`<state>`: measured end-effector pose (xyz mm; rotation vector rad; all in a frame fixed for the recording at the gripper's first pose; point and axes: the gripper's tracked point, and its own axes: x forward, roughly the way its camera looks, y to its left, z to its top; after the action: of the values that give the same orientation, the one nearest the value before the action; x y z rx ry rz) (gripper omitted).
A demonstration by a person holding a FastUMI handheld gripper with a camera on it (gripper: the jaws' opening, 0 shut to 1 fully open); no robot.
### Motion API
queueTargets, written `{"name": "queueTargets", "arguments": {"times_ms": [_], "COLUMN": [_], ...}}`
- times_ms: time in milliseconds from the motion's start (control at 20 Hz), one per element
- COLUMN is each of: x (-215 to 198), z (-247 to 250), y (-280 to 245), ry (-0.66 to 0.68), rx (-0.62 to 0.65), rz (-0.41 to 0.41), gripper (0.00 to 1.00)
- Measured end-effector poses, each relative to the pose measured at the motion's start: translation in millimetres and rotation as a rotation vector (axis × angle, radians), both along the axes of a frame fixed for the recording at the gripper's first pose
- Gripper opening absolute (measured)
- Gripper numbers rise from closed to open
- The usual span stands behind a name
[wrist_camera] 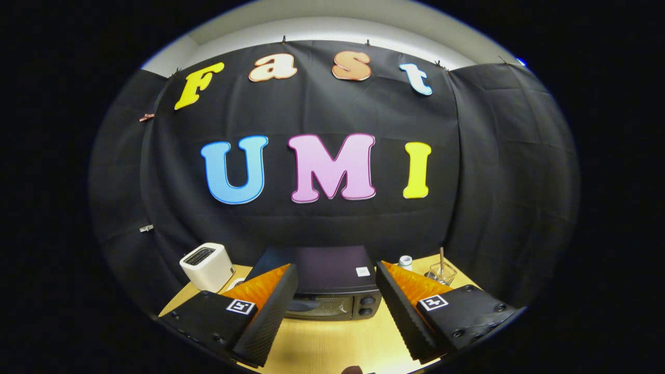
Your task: Open the toaster oven, put the food inside, and close the toaster oven door.
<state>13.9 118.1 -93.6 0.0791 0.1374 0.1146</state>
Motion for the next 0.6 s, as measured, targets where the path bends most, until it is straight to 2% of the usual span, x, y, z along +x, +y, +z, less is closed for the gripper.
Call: {"name": "queueTargets", "arguments": {"times_ms": [350, 600], "x": [-18, -28], "z": [57, 61], "y": [-59, -91], "ry": [-0.122, -0.145], "rx": [0.029, 0.006], "rz": [-0.030, -0.046], "gripper": [0.98, 0.98]}}
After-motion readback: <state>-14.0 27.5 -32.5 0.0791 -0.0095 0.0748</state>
